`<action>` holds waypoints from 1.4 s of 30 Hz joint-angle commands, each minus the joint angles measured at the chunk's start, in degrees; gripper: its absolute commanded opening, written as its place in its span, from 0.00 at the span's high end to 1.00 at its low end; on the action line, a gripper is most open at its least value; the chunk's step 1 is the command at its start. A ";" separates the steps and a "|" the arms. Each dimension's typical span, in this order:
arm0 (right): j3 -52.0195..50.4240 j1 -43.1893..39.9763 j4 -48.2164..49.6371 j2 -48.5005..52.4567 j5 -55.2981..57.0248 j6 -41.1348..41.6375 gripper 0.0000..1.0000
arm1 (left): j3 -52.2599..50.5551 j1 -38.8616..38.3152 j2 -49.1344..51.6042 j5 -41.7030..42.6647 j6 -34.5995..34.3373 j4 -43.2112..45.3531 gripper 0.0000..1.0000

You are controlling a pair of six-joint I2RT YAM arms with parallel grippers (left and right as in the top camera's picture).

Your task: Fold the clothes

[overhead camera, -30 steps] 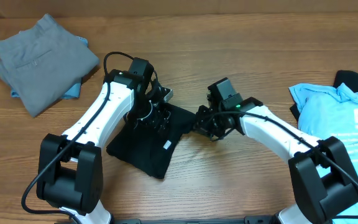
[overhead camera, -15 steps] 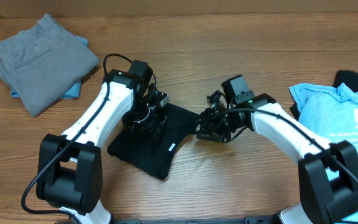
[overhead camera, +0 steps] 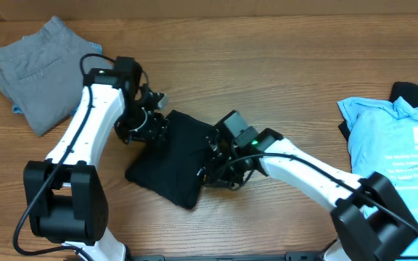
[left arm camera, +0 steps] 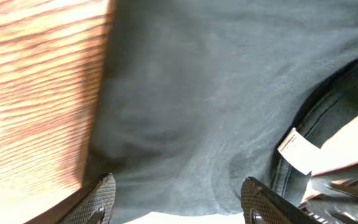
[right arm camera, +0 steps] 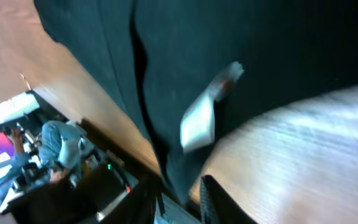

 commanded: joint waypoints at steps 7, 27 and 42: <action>0.02 0.26 0.74 3.52 1.46 5.64 0.91 | 1.09 1.22 0.55 -0.52 -0.07 -0.70 0.29; 0.52 -10.14 -12.09 -3.85 0.72 -4.55 0.68 | -11.39 1.20 0.57 -4.74 -4.15 4.04 0.66; 0.46 -1.60 0.90 -4.48 2.23 11.52 0.79 | -21.40 1.20 0.57 0.26 -9.44 8.92 0.77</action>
